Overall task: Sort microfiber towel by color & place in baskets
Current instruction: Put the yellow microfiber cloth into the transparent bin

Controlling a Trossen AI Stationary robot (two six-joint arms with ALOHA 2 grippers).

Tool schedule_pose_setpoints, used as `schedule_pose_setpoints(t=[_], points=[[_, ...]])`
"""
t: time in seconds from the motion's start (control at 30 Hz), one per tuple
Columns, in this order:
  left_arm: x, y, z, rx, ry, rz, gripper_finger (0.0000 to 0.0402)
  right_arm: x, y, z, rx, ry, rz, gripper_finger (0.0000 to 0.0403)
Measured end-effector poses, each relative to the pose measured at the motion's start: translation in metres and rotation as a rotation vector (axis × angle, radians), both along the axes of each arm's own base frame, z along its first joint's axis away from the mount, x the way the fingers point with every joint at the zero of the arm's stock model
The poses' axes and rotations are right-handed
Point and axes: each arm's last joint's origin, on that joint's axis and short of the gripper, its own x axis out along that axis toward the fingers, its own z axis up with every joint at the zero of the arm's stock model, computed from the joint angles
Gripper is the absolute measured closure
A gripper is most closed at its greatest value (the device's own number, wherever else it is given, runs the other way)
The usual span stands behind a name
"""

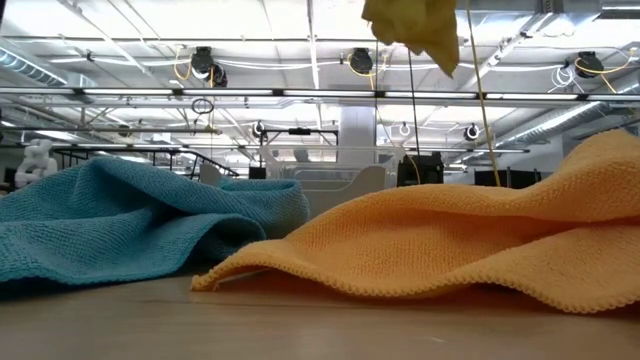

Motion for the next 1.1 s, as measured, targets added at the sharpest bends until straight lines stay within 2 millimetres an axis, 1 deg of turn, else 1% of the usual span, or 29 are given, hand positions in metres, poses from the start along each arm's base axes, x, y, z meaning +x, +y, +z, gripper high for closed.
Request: schedule_pose_setpoints(t=[0.1, 0.33, 0.43, 0.53, 0.63, 0.7, 0.93, 1.1], points=[[0.0, 0.0, -0.001, 0.045, 0.003, -0.023, 0.0391, 0.002, 0.0, -0.001, 0.042, 0.05, 0.056, 0.032], [0.0, 0.001, -0.002, 0.036, 0.015, -0.06, 0.0385, 0.006, 0.004, 0.0, 0.077, 0.08, 0.146, 0.0231], [-0.001, 0.0, -0.002, 0.018, 0.021, -0.103, 0.0383, 0.006, 0.006, 0.001, 0.127, 0.083, 0.173, 0.0202], [-0.001, -0.001, -0.002, 0.016, 0.027, -0.11, 0.0383, 0.006, 0.009, 0.0, 0.191, 0.103, 0.213, 0.0179], [-0.001, 0.002, -0.001, 0.028, 0.024, -0.083, 0.0382, 0.003, 0.015, 0.002, 0.24, 0.091, 0.249, 0.0165], [-0.001, 0.002, -0.001, 0.028, 0.024, -0.082, 0.0382, 0.002, 0.016, 0.004, 0.244, 0.071, 0.245, 0.0159], [0.0, 0.002, 0.001, 0.014, 0.008, -0.105, 0.0382, -0.005, 0.024, 0.009, 0.216, 0.057, 0.274, 0.0164], [0.002, 0.0, 0.006, 0.01, -0.056, -0.176, 0.0382, -0.001, 0.022, 0.012, 0.199, 0.02, 0.268, 0.0159]])
